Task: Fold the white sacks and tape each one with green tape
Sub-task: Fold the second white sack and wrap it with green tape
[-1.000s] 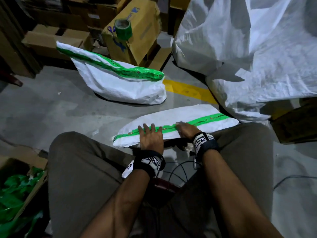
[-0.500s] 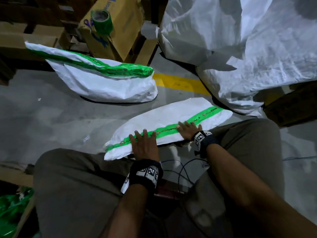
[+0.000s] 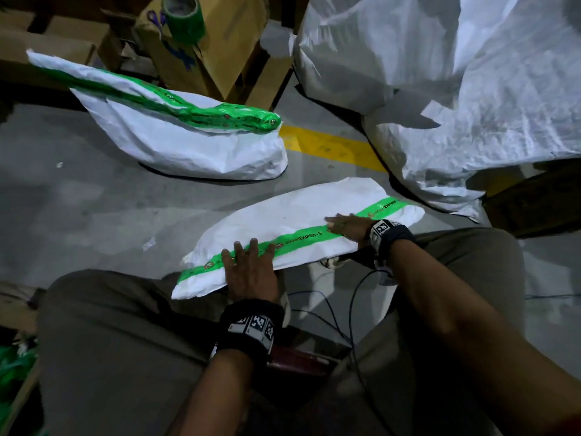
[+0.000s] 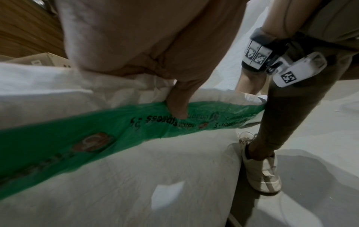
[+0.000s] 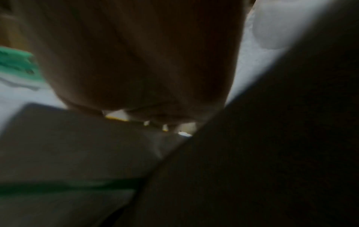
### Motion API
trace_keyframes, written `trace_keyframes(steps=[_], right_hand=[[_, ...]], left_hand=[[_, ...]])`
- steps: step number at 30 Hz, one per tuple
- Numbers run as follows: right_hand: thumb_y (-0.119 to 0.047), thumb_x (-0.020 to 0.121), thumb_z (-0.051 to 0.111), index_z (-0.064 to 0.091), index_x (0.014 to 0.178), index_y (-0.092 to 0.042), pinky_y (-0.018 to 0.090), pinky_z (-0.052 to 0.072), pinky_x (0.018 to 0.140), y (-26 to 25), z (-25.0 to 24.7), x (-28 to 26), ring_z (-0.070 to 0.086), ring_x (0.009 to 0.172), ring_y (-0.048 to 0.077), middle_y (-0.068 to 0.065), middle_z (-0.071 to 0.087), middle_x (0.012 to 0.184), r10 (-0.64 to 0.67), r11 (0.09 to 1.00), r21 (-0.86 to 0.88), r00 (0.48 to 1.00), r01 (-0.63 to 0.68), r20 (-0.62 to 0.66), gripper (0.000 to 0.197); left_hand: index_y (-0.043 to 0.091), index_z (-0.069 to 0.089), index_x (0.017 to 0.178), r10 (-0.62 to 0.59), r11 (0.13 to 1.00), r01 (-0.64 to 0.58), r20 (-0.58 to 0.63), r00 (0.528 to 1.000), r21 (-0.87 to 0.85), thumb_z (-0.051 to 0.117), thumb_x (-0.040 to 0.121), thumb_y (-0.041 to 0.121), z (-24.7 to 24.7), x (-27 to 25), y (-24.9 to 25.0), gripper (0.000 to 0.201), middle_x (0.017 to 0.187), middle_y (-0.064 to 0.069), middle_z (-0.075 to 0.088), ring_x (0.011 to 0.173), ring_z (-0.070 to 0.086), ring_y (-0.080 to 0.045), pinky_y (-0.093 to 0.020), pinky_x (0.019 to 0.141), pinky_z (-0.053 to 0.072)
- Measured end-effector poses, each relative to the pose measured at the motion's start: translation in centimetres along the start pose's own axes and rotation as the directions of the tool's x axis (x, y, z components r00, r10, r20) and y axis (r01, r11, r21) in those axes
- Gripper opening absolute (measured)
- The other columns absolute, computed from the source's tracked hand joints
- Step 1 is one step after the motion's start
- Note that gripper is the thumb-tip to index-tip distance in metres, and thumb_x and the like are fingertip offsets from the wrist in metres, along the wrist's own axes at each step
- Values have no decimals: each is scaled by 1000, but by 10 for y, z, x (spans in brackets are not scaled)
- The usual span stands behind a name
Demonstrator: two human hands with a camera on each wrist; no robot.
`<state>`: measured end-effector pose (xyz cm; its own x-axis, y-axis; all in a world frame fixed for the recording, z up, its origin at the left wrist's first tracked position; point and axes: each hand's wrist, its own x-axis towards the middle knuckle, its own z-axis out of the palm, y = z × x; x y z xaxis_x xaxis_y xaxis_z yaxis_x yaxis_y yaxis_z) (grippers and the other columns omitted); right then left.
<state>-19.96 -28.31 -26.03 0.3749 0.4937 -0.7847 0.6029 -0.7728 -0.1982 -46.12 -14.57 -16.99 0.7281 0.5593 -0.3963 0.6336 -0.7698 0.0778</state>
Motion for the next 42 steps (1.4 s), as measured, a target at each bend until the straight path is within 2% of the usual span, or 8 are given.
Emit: trace_keyframes(steps=[5, 10, 14, 21, 28, 32, 38, 42], right_hand=[[-83, 76, 20, 40, 150, -29, 63, 16, 117, 38, 1, 10, 26, 146, 36, 5, 30, 160, 235, 971, -44, 972, -235, -9, 94], [-96, 34, 67, 46, 144, -43, 43, 30, 119, -22, -21, -38, 47, 133, 13, -3, 51, 149, -200, 895, 367, 964, 252, -176, 124], [-60, 63, 79, 41, 145, -50, 66, 9, 115, -24, -4, -43, 38, 141, 16, -12, 46, 150, -66, 997, -61, 944, 49, -324, 91], [-37, 70, 83, 65, 112, -33, 54, 35, 101, -39, -29, -38, 64, 105, 27, -4, 70, 103, -103, 983, -182, 695, -40, -711, 45], [-23, 67, 71, 72, 103, -19, 40, 51, 62, -107, -78, -21, 68, 76, 35, 7, 73, 87, -326, 945, -263, 481, 195, -814, 36], [-19, 63, 76, 73, 101, -22, 36, 48, 55, -170, -118, -14, 68, 73, 34, 5, 73, 86, -324, 938, -258, 326, 230, -888, 38], [-43, 90, 62, 63, 117, -25, 46, 39, 94, -228, -178, 54, 63, 107, 33, 8, 70, 108, -252, 960, -270, 639, 72, -727, 32], [-14, 81, 63, 65, 108, -13, 50, 45, 90, -228, -165, 93, 54, 105, 35, 16, 62, 107, -137, 948, -274, 573, -159, -808, 27]], left_hand=[[42, 37, 150, -25, 1000, 25, 14, 1000, 18, 25, 102, 22, -2, 2, -2, 53, 165, 0, 23, 153, 14, -31, -51, 122, -1], [36, 45, 144, -54, 994, 58, -45, 998, 92, 43, 99, 24, -16, 12, -14, 47, 158, 4, 37, 147, 27, -29, -57, 119, 9], [32, 59, 130, -30, 991, 50, -147, 989, 128, 57, 86, 26, -48, 32, -28, 45, 136, 6, 58, 132, 43, -25, -54, 117, 16], [20, 76, 96, 16, 998, 14, -450, 893, 63, 69, 71, 7, -100, 71, -88, 29, 101, -6, 72, 113, 57, -32, -57, 111, 24], [16, 75, 95, -122, 974, 203, -535, 836, 96, 80, 60, 5, -170, 119, -192, 37, 125, -23, 60, 132, 43, -41, -68, 113, 16], [13, 68, 113, -293, 943, 325, -656, 696, -77, 74, 73, 6, -195, 142, -223, 41, 145, -27, 42, 139, 30, -45, -64, 112, 21], [13, 27, 155, -264, 963, 213, -437, 860, -163, 74, 81, 16, -169, 180, -203, 88, 160, -29, 12, 143, 23, -47, -57, 112, 31], [13, 27, 154, -189, 972, 151, -211, 959, -182, 57, 95, 30, -128, 196, -166, 68, 160, -20, 20, 145, 24, -38, -51, 113, 31]])
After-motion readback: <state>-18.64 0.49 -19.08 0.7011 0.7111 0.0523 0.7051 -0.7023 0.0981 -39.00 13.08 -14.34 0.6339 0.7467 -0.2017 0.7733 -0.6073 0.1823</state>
